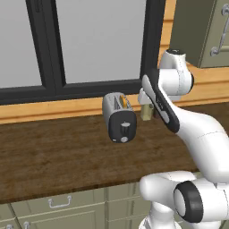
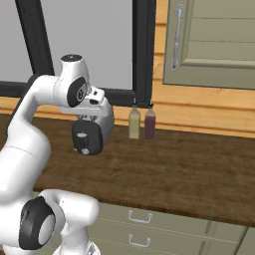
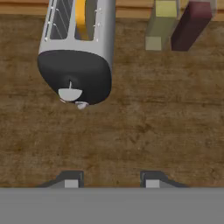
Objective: Start the toaster. Once the lever pops up, take the bread to the plate on the dining counter.
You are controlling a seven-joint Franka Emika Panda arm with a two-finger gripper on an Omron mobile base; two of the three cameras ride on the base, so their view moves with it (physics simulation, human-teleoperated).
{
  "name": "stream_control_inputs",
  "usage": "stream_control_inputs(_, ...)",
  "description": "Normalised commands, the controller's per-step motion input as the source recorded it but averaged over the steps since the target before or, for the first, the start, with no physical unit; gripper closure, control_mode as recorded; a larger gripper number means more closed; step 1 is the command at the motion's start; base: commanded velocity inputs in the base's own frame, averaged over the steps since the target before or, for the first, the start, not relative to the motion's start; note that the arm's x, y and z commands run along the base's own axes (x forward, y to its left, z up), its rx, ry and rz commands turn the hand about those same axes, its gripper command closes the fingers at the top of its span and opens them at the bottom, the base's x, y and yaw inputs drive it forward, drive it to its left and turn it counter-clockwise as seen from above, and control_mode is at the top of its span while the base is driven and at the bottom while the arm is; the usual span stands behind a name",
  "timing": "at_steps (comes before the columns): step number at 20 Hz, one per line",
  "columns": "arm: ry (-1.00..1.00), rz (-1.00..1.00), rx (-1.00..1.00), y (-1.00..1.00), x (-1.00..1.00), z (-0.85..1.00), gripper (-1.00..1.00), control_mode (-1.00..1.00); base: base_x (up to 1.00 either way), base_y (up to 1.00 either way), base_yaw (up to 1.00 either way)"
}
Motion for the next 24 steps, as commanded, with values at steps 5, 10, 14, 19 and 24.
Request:
stream_control_inputs(5,0.00,0.00,0.14,-0.10,-0.42,-0.18,-1.00,-1.00,0.00,0.00,0.00)
stream_control_inputs(10,0.32,0.00,0.71,-0.03,-0.11,-0.64,-1.00,-1.00,0.00,0.00,0.00)
stream_control_inputs(14,0.13,-0.11,0.54,0.20,0.35,-0.57,-1.00,-1.00,0.00,0.00,0.00)
stream_control_inputs(19,0.00,-0.17,0.19,0.15,0.42,-0.35,-1.00,-1.00,0.00,0.00,0.00)
stream_control_inputs(24,0.00,-0.21,0.05,0.62,0.19,-0.44,-1.00,-1.00,0.00,0.00,0.00)
